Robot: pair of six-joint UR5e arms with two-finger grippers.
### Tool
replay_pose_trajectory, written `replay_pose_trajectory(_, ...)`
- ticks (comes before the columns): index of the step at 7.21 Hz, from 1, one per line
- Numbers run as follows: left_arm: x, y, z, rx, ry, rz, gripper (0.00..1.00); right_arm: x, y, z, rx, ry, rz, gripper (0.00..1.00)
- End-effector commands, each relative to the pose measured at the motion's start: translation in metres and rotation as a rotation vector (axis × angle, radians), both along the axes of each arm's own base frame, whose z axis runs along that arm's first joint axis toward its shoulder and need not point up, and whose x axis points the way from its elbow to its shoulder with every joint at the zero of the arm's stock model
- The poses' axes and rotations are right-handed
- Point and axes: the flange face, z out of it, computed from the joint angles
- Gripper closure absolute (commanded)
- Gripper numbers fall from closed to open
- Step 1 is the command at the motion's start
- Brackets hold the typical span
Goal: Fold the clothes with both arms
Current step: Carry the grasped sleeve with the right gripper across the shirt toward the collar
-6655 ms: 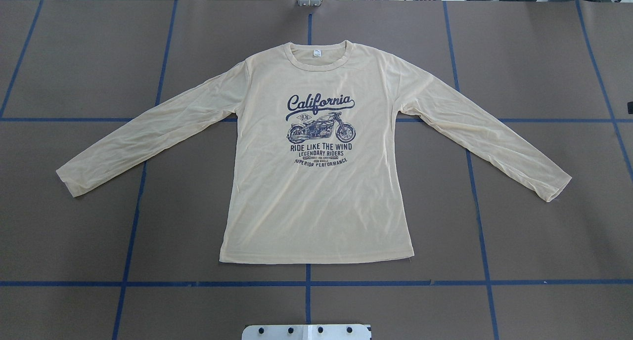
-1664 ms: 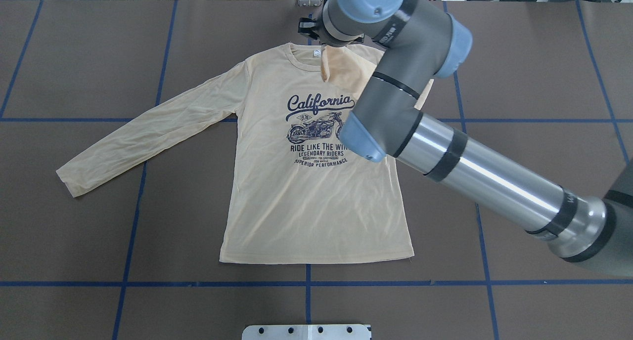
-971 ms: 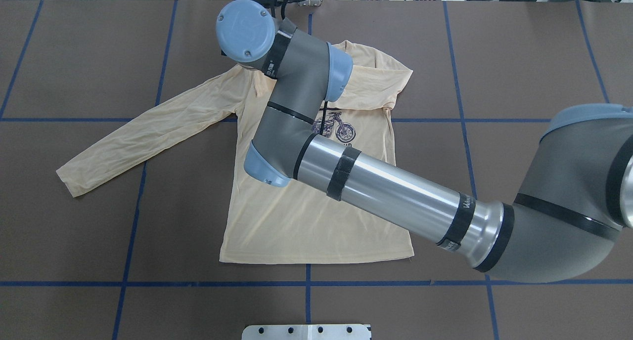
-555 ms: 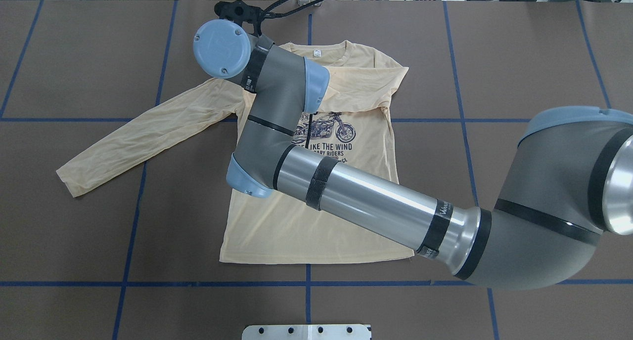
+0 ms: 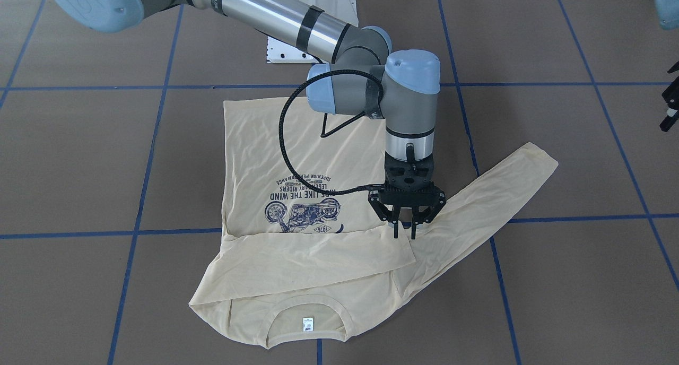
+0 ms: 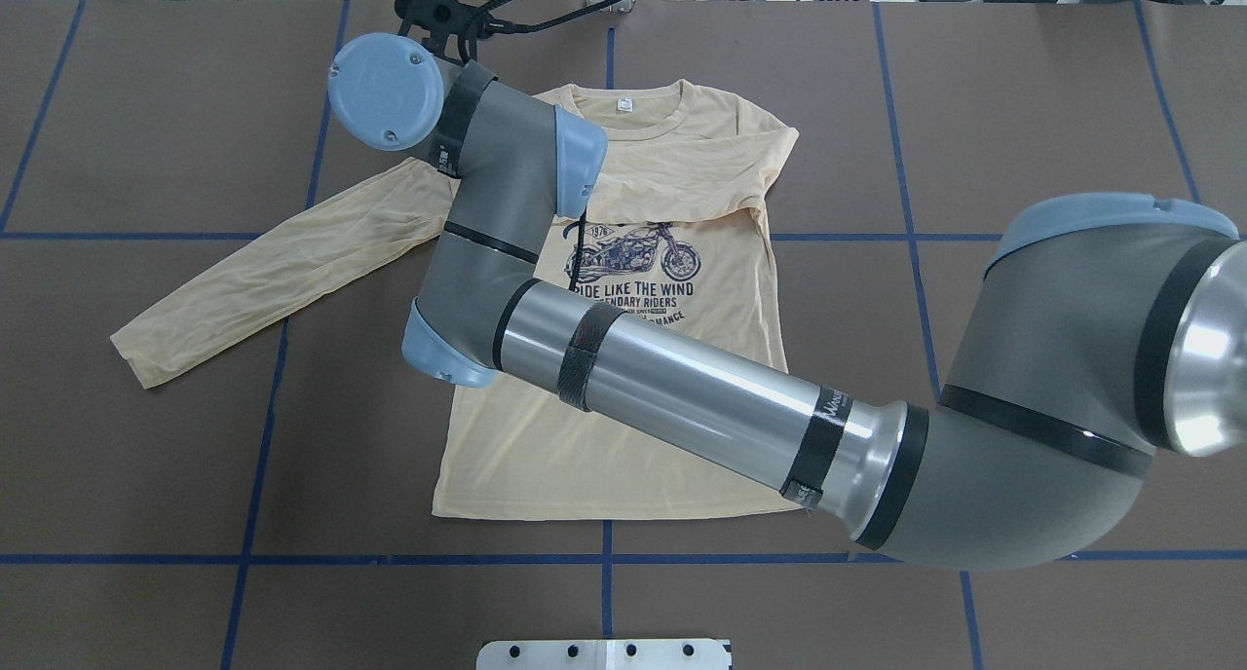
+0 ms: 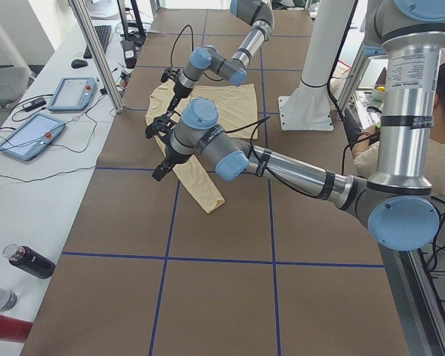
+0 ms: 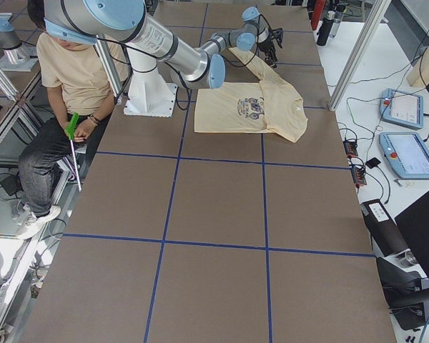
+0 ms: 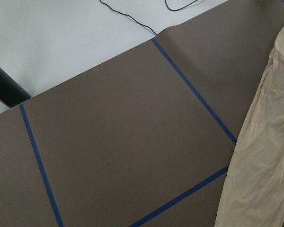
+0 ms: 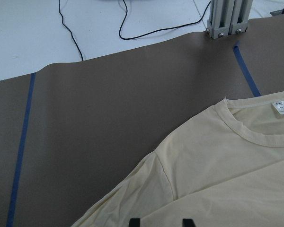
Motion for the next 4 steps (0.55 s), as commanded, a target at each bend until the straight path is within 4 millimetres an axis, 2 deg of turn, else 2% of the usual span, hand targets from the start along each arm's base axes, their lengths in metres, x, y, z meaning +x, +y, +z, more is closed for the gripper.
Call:
replay_pose_trajectory(1, 0.001, -0.002, 0.006, -0.018, 0.0, -0.002, 0.0, 0.009, -0.005, -0.005, -0.012, -0.015, 0.001, 0.01)
replay_pose_trajectory(2, 0.021, -0.002, 0.007, -0.082, 0.038, -0.017, 0.0, 0.032, -0.019, -0.004, -0.067, 0.005, -0.039, 0.01)
replay_pose_trajectory(3, 0.053, 0.0, 0.008, -0.128, 0.073, -0.058, 0.0, 0.071, -0.025, -0.004, -0.104, 0.037, -0.102, 0.01)
replay_pose_trajectory(4, 0.09, 0.011, 0.016, -0.16, 0.083, -0.103, 0.0, 0.116, -0.027, 0.016, -0.103, 0.063, -0.158, 0.01)
